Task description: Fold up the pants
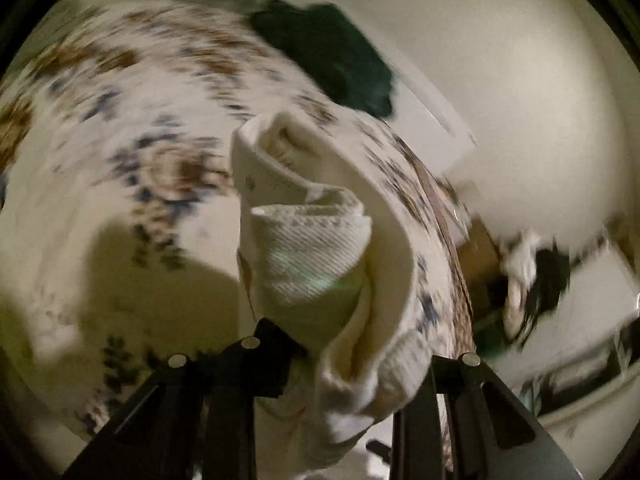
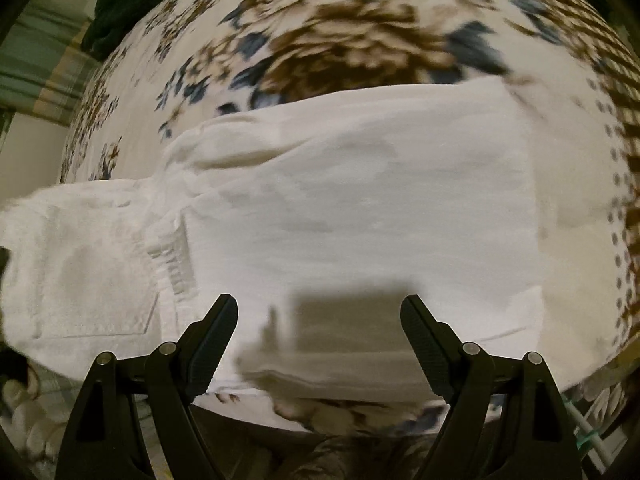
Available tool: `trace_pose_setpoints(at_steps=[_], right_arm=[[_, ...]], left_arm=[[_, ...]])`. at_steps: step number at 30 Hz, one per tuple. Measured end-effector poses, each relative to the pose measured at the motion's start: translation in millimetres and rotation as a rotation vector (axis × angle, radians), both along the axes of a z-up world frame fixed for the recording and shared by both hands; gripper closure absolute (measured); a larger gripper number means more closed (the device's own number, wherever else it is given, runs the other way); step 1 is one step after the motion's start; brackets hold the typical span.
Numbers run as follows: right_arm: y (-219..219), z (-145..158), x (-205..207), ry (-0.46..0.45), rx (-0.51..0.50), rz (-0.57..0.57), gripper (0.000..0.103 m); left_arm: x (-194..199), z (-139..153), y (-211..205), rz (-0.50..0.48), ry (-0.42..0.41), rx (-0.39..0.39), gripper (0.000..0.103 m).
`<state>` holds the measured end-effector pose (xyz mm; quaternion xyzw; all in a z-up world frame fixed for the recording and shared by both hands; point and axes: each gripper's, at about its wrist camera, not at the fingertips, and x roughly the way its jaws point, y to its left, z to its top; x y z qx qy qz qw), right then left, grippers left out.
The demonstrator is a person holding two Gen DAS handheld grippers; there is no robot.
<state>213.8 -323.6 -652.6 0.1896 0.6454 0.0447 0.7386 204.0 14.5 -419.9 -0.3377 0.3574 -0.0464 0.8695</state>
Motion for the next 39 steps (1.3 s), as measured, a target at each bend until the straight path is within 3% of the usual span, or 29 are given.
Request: trace_pose_setpoints(at_steps=[8, 19, 25, 33, 36, 39], right_arm=[[-62.0, 14.3, -16.2, -0.002, -0.214, -0.008, 0.017], [-170.2, 9.6, -38.8, 0.026, -0.264, -0.150, 0.017], [-212.5, 8.5, -47.1, 0.036, -0.279, -0.185, 0.017], [-238.5, 3.8, -50.8, 0.052, -0.270, -0.198, 0.017], [-240.4, 2.5, -52.0, 0.054, -0.254, -0.200, 0.017], [-241.2, 2.7, -53.0, 0.056, -0.231, -0.209, 0.017]], left_arm=[[-3.0, -0.7, -135.7, -0.258, 0.069, 0.128, 0.080], [-12.4, -64.3, -292.9, -0.525, 0.230, 0.296, 0.081], [-6.5, -93.8, -316.2, -0.535, 0.297, 0.328, 0.081], [0.3, -97.2, -318.2, -0.523, 0.353, 0.338, 0.078], [0.9, -92.4, -320.6, -0.519, 0.388, 0.339, 0.068], [0.5, -88.7, -324.3, -0.531, 0.417, 0.333, 0.048]])
